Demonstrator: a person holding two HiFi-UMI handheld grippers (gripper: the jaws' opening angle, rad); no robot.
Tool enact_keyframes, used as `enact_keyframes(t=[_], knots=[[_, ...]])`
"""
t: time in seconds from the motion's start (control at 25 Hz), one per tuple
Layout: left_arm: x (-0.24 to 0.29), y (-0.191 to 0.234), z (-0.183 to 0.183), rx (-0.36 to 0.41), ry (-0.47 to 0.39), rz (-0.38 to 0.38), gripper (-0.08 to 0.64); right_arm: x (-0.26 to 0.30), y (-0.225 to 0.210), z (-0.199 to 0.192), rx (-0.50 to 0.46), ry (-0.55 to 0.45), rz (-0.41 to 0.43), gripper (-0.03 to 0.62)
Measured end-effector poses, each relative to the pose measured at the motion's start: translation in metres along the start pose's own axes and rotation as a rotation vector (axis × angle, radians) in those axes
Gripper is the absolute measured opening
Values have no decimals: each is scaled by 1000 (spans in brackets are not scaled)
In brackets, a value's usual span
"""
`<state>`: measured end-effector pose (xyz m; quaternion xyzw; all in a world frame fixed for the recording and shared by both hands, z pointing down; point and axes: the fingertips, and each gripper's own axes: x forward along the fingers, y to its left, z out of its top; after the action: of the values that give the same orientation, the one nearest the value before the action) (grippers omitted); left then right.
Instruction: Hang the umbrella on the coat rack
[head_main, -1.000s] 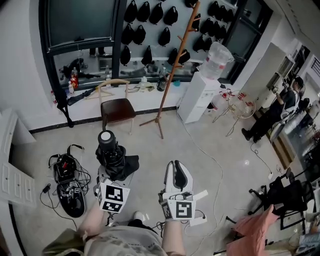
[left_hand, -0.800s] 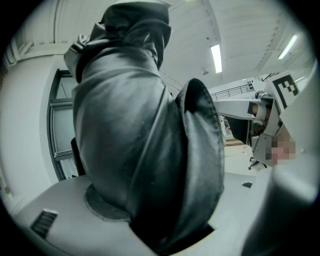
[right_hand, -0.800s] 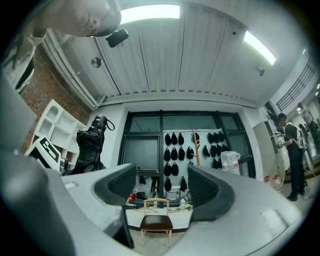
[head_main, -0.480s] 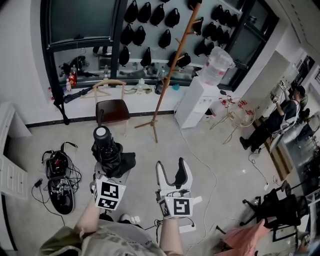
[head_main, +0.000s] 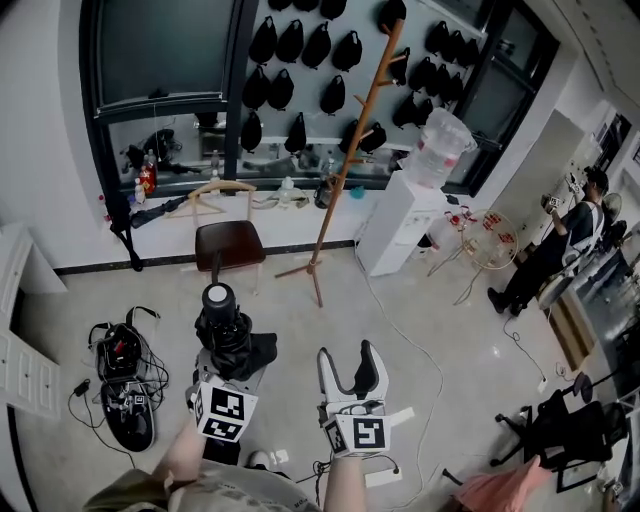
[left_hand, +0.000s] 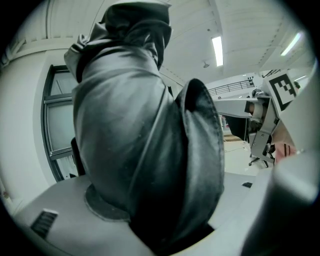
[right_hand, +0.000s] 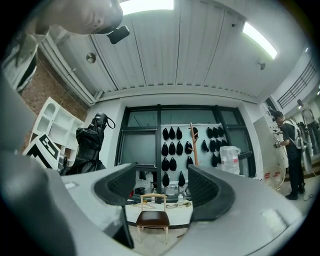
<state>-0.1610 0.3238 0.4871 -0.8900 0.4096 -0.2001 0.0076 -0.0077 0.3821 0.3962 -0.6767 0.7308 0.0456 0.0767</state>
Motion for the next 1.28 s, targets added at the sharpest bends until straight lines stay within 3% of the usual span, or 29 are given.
enact_keyframes(t=[0.28, 0.64, 1.0, 1.28], knots=[[54, 44, 14, 11, -37, -63, 328, 58, 1, -6, -21, -4, -41, 318], [112, 134, 37, 67, -78, -125, 328, 154, 13, -9, 23, -60, -118, 318], [159, 170, 31, 53, -50, -136, 328, 212, 2, -30, 53, -33, -124, 318], [198, 188, 24, 36, -17, -75, 328, 261, -22, -55, 87, -22, -68, 318]])
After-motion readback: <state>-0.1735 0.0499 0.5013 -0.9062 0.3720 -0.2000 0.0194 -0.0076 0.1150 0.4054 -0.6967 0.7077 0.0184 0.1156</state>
